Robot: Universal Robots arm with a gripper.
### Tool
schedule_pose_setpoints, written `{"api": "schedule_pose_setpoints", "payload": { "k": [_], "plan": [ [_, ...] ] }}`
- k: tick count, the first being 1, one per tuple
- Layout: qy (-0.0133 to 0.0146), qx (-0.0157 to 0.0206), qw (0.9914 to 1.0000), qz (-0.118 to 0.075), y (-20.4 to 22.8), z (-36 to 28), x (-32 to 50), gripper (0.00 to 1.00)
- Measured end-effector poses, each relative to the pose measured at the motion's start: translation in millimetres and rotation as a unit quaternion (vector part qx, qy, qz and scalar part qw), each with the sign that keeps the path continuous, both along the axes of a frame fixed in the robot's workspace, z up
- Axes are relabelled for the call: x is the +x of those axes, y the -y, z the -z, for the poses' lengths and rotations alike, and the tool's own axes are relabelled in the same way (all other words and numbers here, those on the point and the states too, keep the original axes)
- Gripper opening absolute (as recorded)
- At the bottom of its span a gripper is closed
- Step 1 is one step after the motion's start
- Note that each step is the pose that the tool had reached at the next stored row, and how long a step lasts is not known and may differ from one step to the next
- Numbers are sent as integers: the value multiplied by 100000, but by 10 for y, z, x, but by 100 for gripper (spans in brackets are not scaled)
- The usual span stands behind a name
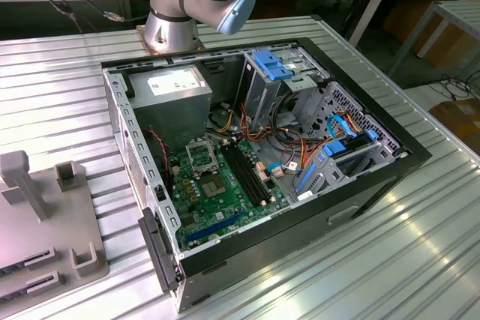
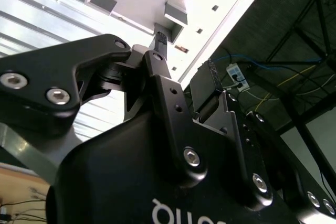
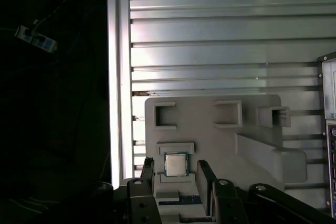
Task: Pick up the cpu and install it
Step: 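Pick up the cpu and move it towards the insertion slot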
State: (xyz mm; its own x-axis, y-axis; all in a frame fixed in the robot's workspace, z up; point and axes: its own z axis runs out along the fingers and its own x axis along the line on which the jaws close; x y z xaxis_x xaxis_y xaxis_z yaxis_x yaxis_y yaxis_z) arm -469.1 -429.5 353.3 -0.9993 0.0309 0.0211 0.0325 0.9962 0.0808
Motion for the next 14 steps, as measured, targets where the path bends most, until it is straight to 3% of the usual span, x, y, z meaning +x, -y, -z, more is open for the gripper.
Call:
{"api": "schedule_pose_setpoints", "payload": {
  "k": [12, 13, 14],
  "plan": [
    [-1, -37, 100000, 1, 0, 0, 0, 47],
    [-2, -38, 100000, 0, 0, 0, 0, 53],
    [-3, -42, 100000, 1, 0, 0, 0, 53]
  ]
}}
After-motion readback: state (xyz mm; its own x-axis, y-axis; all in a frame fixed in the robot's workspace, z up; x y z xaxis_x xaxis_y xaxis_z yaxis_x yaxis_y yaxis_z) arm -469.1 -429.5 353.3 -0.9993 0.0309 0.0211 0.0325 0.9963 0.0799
